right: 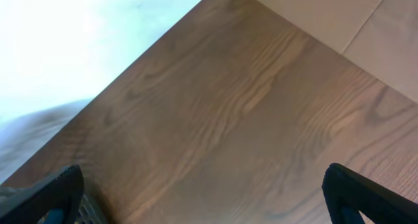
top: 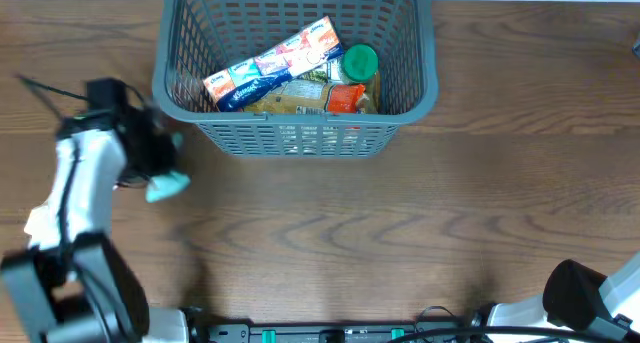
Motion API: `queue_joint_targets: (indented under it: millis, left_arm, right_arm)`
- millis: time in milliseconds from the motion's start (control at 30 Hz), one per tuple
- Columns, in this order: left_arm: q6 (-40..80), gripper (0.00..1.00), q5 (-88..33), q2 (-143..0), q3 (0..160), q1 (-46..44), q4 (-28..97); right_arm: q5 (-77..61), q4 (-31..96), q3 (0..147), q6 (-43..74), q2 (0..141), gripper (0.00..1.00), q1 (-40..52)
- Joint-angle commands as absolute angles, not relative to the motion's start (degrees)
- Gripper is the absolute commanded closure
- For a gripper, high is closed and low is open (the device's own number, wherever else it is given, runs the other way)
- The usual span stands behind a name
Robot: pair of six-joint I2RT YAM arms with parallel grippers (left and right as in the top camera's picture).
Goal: Pack container
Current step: 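Carry the mint-green packet into the basket and release it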
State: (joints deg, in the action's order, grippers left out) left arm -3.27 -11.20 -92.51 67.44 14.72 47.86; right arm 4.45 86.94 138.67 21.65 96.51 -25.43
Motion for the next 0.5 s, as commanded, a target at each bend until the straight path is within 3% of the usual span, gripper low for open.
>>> queue_joint_targets:
  millis: [0,267,467]
  left_arm:
    - [2.57,0.94,-10.96,-86.39,73.76,17.82,50.46]
    - [2.22,0.94,-10.96,-79.59,87.07,15.99,50.61]
    - [-25.63,0.94,-10.85,-80.38,96.25,2.42,45.8]
  right_arm:
    - [4.25,86.85,138.89,20.4,96.71,0.01,-25.85]
    - [4.21,86.74,138.89,20.1,96.71,0.01,-25.85]
    - [3.88,86.54,138.89,20.1,96.71,0.01,-25.82]
